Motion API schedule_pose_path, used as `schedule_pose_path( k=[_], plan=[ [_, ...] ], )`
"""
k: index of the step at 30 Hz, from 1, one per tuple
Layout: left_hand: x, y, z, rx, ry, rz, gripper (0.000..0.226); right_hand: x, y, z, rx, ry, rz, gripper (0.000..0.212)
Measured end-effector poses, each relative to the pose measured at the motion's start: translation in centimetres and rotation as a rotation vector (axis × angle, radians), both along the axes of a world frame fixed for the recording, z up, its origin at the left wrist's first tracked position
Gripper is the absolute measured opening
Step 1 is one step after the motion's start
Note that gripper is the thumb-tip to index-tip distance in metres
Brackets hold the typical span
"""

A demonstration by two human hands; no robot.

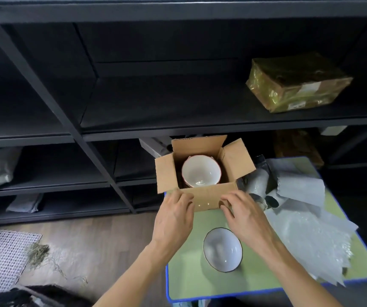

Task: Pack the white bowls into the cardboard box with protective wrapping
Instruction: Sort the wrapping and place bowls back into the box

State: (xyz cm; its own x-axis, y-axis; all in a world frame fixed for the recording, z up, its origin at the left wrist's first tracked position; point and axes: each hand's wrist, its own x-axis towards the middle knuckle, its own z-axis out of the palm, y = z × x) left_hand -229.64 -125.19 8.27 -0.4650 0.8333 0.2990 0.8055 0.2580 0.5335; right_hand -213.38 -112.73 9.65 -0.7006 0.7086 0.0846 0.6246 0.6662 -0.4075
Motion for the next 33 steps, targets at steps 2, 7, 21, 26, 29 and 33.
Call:
schedule_pose_path(
  k=[2,7,21,26,29,33],
  plan=[
    [1.3,-0.1,-0.6,-0.04,-0.037,-0.038,0.011,1.1,-0.6,-0.5,-0.03,-0.016,-0.021,0.025],
    [4.3,-0.1,-2.7,-0.147,-0.103,-0.177,0.021,4.4,-1.9,-2.0,-0.08,-0.071,-0.081,0.032],
    [11.9,6.7,-5.0,-0.424,-0.113,-0.474,0.04,16.1,0.5,-4.8,-0.298,-0.273,-0.318,0.049],
    [16.0,11.1,-5.3,-0.484,-0.03,-0.54,0.042,21.4,3.0,-5.4,-0.327,-0.326,-0.438,0.055],
    [18.2,13.4,-5.7,-0.537,0.008,-0.573,0.045,24.3,4.5,-5.7,-0.333,-0.392,-0.482,0.057],
    [21.1,15.9,-6.4,-0.62,0.022,-0.568,0.048,27.6,6.3,-6.3,-0.394,-0.433,-0.562,0.05]
  ],
)
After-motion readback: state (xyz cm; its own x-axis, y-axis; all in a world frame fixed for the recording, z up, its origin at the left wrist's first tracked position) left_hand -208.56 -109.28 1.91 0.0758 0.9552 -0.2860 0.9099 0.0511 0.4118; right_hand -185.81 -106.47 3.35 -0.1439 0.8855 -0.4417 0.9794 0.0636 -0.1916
